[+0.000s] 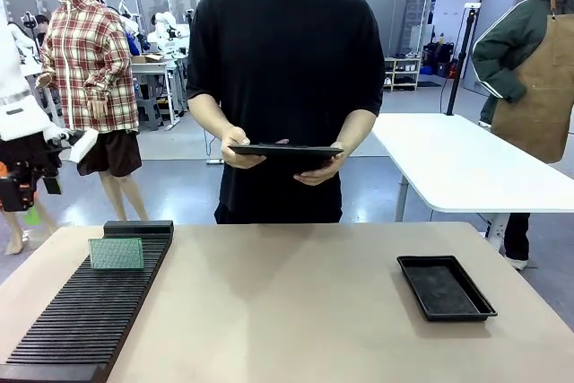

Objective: Inspect the PCB.
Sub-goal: Pick up the Blank PCB and present it to the human.

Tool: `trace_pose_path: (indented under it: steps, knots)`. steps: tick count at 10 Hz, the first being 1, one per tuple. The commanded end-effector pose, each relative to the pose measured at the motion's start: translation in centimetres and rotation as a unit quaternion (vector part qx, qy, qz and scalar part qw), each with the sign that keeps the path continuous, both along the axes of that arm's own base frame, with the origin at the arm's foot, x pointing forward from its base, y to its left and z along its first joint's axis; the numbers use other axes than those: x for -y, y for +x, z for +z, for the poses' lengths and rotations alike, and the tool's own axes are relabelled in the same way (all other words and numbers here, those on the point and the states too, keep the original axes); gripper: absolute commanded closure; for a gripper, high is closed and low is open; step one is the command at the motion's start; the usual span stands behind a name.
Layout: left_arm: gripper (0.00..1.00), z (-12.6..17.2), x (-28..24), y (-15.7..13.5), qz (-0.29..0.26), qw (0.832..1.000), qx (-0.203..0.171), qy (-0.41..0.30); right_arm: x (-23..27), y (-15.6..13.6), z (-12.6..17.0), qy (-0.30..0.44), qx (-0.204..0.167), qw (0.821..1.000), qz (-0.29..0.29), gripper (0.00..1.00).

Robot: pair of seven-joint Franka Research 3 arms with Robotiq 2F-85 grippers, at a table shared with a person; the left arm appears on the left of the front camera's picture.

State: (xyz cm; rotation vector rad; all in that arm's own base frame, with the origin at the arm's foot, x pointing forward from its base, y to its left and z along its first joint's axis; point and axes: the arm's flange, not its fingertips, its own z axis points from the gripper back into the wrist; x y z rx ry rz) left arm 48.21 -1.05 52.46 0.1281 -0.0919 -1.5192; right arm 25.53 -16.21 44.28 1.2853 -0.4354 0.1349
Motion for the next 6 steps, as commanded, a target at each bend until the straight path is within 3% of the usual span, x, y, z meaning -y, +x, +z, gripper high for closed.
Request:
trace_pose_path:
  steps: [1,4,6]
  knots:
    - [0.0,-1.0,-0.1,3.8,-0.022,1.0,-0.018,0.002,0.2,-0.1,-0.1,0.0,0.01,1.0,0.004,0.0]
    - [0.0,-3.7,-0.8,9.1,-0.038,0.997,-0.066,-0.019,0.2,-0.1,-0.1,0.0,0.01,1.0,0.004,0.0]
    - [0.0,-5.6,-0.5,11.0,-0.04,0.995,-0.092,-0.025,0.2,-0.1,-0.1,0.0,0.01,1.0,0.004,0.0]
